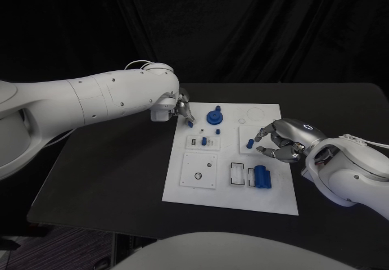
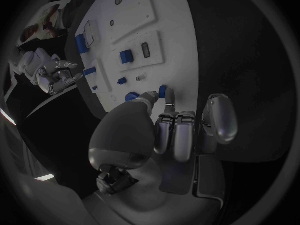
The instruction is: Assemble the parts on the task board
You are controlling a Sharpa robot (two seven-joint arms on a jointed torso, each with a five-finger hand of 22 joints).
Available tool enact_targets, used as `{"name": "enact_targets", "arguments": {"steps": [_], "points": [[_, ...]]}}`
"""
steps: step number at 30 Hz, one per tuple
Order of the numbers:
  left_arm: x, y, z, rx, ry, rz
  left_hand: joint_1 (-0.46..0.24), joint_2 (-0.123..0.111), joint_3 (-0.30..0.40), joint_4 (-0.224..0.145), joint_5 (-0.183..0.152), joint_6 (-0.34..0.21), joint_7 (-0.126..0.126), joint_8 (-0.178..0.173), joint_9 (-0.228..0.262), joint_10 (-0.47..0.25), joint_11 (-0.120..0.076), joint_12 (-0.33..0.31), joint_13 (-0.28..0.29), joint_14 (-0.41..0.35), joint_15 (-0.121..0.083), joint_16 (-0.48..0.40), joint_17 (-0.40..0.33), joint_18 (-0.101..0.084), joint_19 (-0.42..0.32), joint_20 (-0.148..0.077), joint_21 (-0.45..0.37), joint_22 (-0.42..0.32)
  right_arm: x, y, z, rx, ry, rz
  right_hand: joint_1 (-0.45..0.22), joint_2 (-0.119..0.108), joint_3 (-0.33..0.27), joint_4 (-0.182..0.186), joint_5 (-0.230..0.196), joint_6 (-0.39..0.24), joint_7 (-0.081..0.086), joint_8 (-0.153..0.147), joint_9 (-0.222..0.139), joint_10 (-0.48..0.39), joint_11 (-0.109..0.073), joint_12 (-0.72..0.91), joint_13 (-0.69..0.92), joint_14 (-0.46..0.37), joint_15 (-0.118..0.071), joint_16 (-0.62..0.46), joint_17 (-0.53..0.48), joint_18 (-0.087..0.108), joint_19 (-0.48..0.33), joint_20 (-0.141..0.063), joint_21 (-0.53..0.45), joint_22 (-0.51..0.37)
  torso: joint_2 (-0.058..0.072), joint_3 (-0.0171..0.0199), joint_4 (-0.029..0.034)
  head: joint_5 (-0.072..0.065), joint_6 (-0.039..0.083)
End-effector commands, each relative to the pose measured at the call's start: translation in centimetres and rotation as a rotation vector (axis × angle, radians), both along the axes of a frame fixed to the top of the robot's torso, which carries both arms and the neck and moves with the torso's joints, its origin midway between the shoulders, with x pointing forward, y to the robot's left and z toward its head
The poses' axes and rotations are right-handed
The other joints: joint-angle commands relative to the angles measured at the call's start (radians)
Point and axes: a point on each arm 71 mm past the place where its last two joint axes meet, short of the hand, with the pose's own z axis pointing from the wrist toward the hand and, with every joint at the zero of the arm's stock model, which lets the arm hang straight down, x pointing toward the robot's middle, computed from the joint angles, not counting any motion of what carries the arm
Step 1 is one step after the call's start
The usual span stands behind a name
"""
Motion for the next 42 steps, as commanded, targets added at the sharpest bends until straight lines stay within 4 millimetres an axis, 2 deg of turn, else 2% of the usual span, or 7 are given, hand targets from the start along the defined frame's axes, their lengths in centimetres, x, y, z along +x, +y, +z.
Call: {"name": "enact_targets", "arguments": {"steps": [1,7,14,15,20,34,42], "points": [[-0.1,-0.2,-0.2,-0.002,0.015,-0.023,0.008,0.0,0.006,0.0,0.004,0.003,-0.004,0.007,0.001,0.104,-0.006,0.003,0.262,0.107,-0.007,0.003,0.263,0.009,-0.002,-0.008,-0.006,0.124,0.0,0.0,-0.1,-0.003,0.007,-0.014,-0.006,0.002,0.004,-0.001,0.005,0.004,0.0,-0.002,-0.001,0.104,0.001,0.003,0.263,0.102,0.003,-0.001,0.259,0.01,-0.006,-0.003,-0.003,0.156,0.0,-0.0001,-0.0003,0.001,0.0],[-0.2,-0.2,-0.3,0.002,0.022,-0.024,0.009,-0.007,0.022,-0.006,0.002,0.012,-0.007,0.01,0.001,0.104,-0.007,0.003,0.262,0.107,-0.009,0.003,0.263,0.008,0.0,-0.009,-0.005,0.126,0.0,0.0,-0.1,-0.002,0.008,-0.015,-0.006,0.004,0.006,-0.001,0.005,0.005,0.0,-0.002,-0.001,0.104,0.0,0.003,0.263,0.102,0.003,-0.001,0.259,0.01,-0.006,-0.003,-0.006,0.156,0.0,-0.0003,0.0003,0.0,0.0],[-0.4,-0.4,-0.3,-0.001,0.019,-0.027,0.011,-0.033,0.098,-0.031,0.003,0.048,-0.02,0.021,-0.003,0.104,-0.019,0.003,0.262,0.107,-0.019,0.003,0.263,0.001,0.018,-0.018,0.028,0.144,0.0,0.0,-0.1,-0.001,0.012,-0.017,-0.006,0.004,0.006,-0.001,0.005,0.005,0.0,-0.002,-0.001,0.104,0.0,0.003,0.263,0.102,0.003,-0.001,0.259,0.01,-0.006,-0.003,-0.006,0.156,0.0,0.0002,0.0003,-0.001,0.0],[-0.4,-0.4,-0.3,-0.001,0.019,-0.027,0.006,-0.043,0.123,-0.039,0.001,0.059,-0.023,0.018,-0.007,0.104,-0.022,0.003,0.262,0.107,-0.022,0.003,0.263,-0.002,0.026,-0.022,0.044,0.153,0.0,-0.1,-0.1,-0.001,0.012,-0.017,-0.006,0.004,0.006,-0.001,0.005,0.005,0.0,-0.002,-0.001,0.104,0.0,0.003,0.263,0.102,0.003,-0.001,0.259,0.01,-0.006,-0.003,-0.006,0.156,0.0,0.0003,0.0003,-0.001,0.0],[-0.5,-0.5,-0.3,-0.002,0.013,-0.024,-0.009,-0.058,0.169,-0.052,0.004,0.074,-0.026,0.009,-0.017,0.104,-0.026,0.003,0.262,0.107,-0.026,0.003,0.263,-0.006,0.035,-0.027,0.064,0.165,0.1,-0.1,-0.1,-0.001,0.013,-0.019,-0.006,0.004,0.007,-0.002,0.006,0.005,0.0,-0.002,-0.002,0.104,0.0,0.003,0.263,0.101,0.003,-0.003,0.257,0.011,-0.007,-0.003,-0.008,0.155,0.0,0.0005,0.0002,0.001,0.0],[-1.4,0.2,0.1,-0.032,-0.057,0.038,-0.037,-0.074,0.218,-0.063,0.013,0.092,-0.029,0.004,-0.022,0.104,-0.03,0.003,0.262,0.107,-0.03,0.003,0.263,-0.011,0.047,-0.031,0.094,0.181,0.1,-0.4,-0.1,-0.002,0.013,-0.026,-0.006,0.004,0.007,-0.002,0.006,0.005,0.0,-0.002,-0.002,0.104,0.0,0.003,0.263,0.101,0.003,-0.003,0.257,0.011,-0.007,-0.003,-0.008,0.155,-0.002,0.0005,-0.0001,-0.001,0.0],[-2.9,0.5,0.3,-0.069,-0.089,0.05,-0.054,-0.085,0.239,-0.066,-0.001,0.101,-0.032,0.005,-0.022,0.104,-0.032,0.003,0.262,0.107,-0.032,0.003,0.263,-0.014,0.053,-0.033,0.108,0.189,0.1,-0.5,-0.1,-0.002,0.013,-0.031,-0.005,0.005,0.008,-0.003,0.006,0.006,-0.001,-0.003,-0.002,0.104,0.0,0.003,0.263,0.101,0.003,-0.004,0.255,0.011,-0.008,-0.003,-0.01,0.154,-0.002,0.0011,0.0013,-0.001,0.0]]}}
